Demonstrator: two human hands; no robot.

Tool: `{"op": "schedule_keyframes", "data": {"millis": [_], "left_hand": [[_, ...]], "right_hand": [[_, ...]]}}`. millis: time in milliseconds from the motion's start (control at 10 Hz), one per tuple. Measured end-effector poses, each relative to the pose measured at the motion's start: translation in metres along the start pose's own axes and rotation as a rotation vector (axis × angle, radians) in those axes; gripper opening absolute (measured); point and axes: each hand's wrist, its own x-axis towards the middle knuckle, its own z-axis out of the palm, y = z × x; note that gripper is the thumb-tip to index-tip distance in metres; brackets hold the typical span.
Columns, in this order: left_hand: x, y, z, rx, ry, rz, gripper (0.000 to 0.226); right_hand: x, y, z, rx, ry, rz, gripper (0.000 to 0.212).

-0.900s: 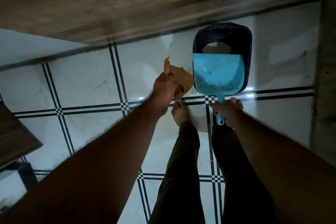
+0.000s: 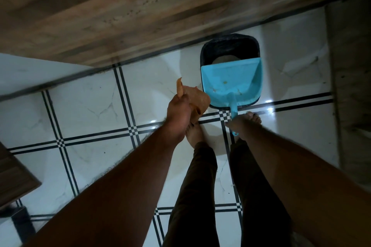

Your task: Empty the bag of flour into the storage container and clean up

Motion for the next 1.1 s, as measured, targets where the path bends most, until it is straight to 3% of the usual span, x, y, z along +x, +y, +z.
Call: {"op": "schedule_keyframes", "data": {"millis": [100, 200, 300, 400, 500, 600, 700, 800, 1000, 1100], "left_hand": [[-0.017, 0.008, -0.001, -0.035, 0.003, -0.006, 0.044], [-0.035, 0.020, 0.001, -0.041, -0.051, -0.021, 0.038], [-0.069, 0.031, 0.000, -0.066, -0.154, 0.020, 0.029], [-0.124, 0.046, -0.004, -0.213, -0.332, 0.093, 0.017], [-0.186, 0.070, 0.002, -0.261, -0.539, 0.221, 0.027], [-0.248, 0.090, 0.012, -0.083, -0.598, 0.344, 0.034], [-0.296, 0.103, 0.028, 0.145, -0.595, 0.423, 0.042], [-0.326, 0.114, 0.054, 0.289, -0.602, 0.512, 0.053], [-0.402, 0.137, 0.140, 0.388, -0.646, 0.749, 0.025], [-0.443, 0.144, 0.189, 0.431, -0.695, 0.842, 0.025]], "right_hand": [[0.009, 0.012, 0.004, 0.149, -0.054, 0.001, 0.151], [-0.031, 0.025, -0.027, 0.433, 0.017, 0.045, 0.116], [-0.127, 0.034, -0.103, 0.880, 0.049, -0.013, 0.046], [-0.201, 0.065, -0.176, 1.515, -0.467, -0.195, 0.078], [-0.267, 0.117, -0.253, 1.604, -0.642, -0.430, 0.092], [-0.319, 0.172, -0.313, 1.533, -0.621, -0.635, 0.076], [-0.359, 0.227, -0.351, 1.520, -0.500, -0.652, 0.053], [-0.391, 0.278, -0.380, 1.638, -0.295, -0.563, 0.034], [-0.416, 0.378, -0.416, 1.801, 0.060, -0.348, 0.015], [-0.422, 0.427, -0.428, 1.889, 0.191, -0.303, 0.009]]}}
